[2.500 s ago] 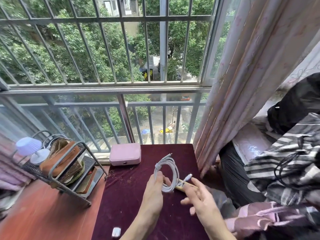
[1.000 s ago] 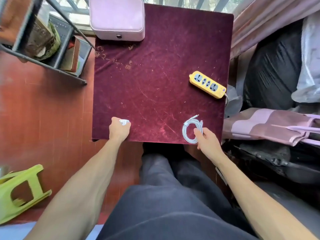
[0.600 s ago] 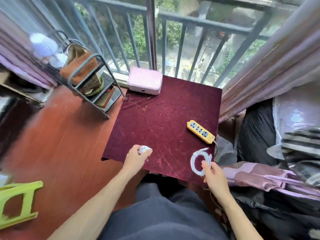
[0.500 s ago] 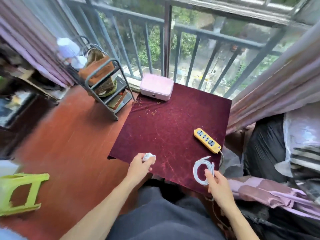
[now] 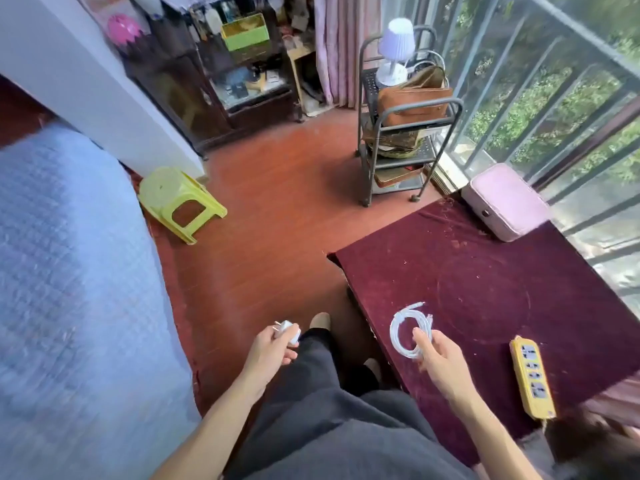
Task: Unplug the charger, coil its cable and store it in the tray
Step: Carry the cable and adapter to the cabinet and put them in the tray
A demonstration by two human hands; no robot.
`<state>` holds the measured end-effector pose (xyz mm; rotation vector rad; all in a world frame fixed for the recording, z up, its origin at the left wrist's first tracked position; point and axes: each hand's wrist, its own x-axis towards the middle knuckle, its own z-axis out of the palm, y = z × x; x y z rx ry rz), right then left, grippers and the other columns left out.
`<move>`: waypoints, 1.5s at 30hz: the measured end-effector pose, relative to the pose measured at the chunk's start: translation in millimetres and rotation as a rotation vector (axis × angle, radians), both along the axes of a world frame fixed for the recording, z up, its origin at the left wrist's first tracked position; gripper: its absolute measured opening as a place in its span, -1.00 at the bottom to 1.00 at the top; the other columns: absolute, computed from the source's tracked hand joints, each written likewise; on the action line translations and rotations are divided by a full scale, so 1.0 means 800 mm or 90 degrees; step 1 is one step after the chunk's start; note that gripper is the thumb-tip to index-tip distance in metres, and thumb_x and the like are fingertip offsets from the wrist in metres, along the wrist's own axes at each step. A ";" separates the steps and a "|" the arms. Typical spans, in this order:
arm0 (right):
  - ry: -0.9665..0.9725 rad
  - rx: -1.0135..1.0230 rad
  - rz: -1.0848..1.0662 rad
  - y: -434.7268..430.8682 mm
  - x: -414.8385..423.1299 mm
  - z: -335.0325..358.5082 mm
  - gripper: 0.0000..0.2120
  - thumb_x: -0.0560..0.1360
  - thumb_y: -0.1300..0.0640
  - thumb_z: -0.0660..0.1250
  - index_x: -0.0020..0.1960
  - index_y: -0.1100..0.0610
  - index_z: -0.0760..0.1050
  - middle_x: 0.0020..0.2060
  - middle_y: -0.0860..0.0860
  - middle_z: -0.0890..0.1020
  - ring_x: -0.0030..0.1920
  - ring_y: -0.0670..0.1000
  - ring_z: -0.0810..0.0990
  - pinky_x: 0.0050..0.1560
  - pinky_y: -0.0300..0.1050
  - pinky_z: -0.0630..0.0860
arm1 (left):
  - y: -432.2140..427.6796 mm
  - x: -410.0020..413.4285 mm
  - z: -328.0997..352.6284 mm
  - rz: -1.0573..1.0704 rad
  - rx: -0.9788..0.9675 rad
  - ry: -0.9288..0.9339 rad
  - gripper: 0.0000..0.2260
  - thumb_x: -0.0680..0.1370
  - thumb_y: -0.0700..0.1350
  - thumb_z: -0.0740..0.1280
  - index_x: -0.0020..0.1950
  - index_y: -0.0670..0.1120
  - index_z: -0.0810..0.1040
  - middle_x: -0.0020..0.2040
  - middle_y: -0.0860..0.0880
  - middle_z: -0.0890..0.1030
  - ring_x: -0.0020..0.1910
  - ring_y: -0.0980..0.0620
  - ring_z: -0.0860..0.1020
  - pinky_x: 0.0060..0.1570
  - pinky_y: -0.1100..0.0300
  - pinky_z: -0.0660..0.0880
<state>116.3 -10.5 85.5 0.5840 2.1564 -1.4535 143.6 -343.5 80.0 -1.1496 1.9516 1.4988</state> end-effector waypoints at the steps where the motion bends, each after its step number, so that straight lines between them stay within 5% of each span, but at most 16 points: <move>1: 0.003 -0.008 0.020 -0.011 -0.016 0.001 -0.55 0.67 -0.04 0.34 -0.24 0.25 0.41 -0.40 -0.04 0.47 -0.37 -0.06 0.42 -0.26 -0.05 0.40 | -0.013 0.004 0.001 0.043 0.001 -0.006 -0.77 0.53 0.08 0.43 -0.01 -0.07 0.64 -0.20 -0.07 0.73 -0.40 0.11 0.64 -0.36 0.22 0.55; 8: 0.020 -0.009 0.108 -0.110 -0.113 0.004 -0.54 0.68 -0.08 0.31 -0.12 0.33 0.47 -0.36 -0.02 0.49 -0.33 -0.04 0.44 -0.26 -0.08 0.41 | -0.083 -0.017 0.005 0.180 0.040 0.009 -0.86 0.54 0.03 0.46 -0.03 -0.02 0.63 -0.24 -0.04 0.75 -0.36 0.09 0.69 -0.29 0.21 0.61; 12: -0.002 -0.014 0.110 -0.182 -0.154 0.004 -0.63 0.68 -0.07 0.32 -0.20 0.13 0.48 -0.51 -0.11 0.53 -0.54 -0.18 0.41 -0.49 -0.28 0.39 | -0.140 -0.061 0.006 0.165 0.061 0.022 -0.84 0.56 0.05 0.42 0.01 -0.03 0.63 -0.08 -0.10 0.73 -0.27 0.05 0.67 -0.18 0.16 0.60; 15: -0.003 -0.030 0.113 -0.236 -0.183 0.005 -0.65 0.69 -0.05 0.32 -0.23 0.06 0.47 -0.55 -0.12 0.54 -0.54 -0.15 0.42 -0.43 -0.19 0.39 | -0.187 -0.096 0.005 0.140 0.065 0.041 -0.78 0.57 0.07 0.39 0.07 -0.06 0.62 -0.04 -0.10 0.73 -0.25 0.05 0.66 -0.19 0.17 0.59; 27: 0.045 0.006 0.113 -0.359 -0.308 0.030 -0.58 0.67 -0.07 0.34 -0.21 0.23 0.51 -0.43 -0.03 0.54 -0.47 -0.12 0.47 -0.38 -0.23 0.44 | -0.310 -0.254 0.028 0.109 0.072 0.113 -0.78 0.58 0.07 0.39 0.09 -0.06 0.63 -0.06 -0.06 0.74 -0.31 0.11 0.68 -0.31 0.29 0.55; 34: 0.048 -0.021 0.091 -0.403 -0.412 0.016 -0.52 0.68 -0.01 0.32 -0.43 -0.15 0.50 -0.56 -0.18 0.43 -0.54 -0.23 0.35 -0.49 -0.42 0.30 | -0.352 -0.336 0.002 0.116 0.050 0.064 -0.78 0.56 0.10 0.41 0.06 -0.02 0.65 -0.09 -0.05 0.76 -0.29 0.10 0.71 -0.27 0.26 0.60; 38: 0.035 -0.008 0.097 -0.428 -0.494 0.009 -0.59 0.70 0.00 0.32 -0.30 0.09 0.42 -0.49 -0.11 0.48 -0.54 -0.20 0.38 -0.51 -0.40 0.32 | -0.383 -0.404 0.010 0.114 0.023 0.051 -0.77 0.56 0.08 0.40 0.07 -0.05 0.64 -0.10 -0.05 0.75 -0.28 0.09 0.71 -0.27 0.25 0.59; 45: 0.049 -0.038 0.149 -0.487 -0.628 0.026 -0.61 0.69 -0.07 0.30 -0.18 0.18 0.49 -0.50 -0.06 0.59 -0.50 -0.16 0.51 -0.41 -0.29 0.45 | -0.432 -0.532 0.038 0.123 0.007 0.110 -0.75 0.53 0.12 0.40 0.03 -0.05 0.64 -0.11 -0.02 0.74 -0.27 0.10 0.71 -0.24 0.23 0.59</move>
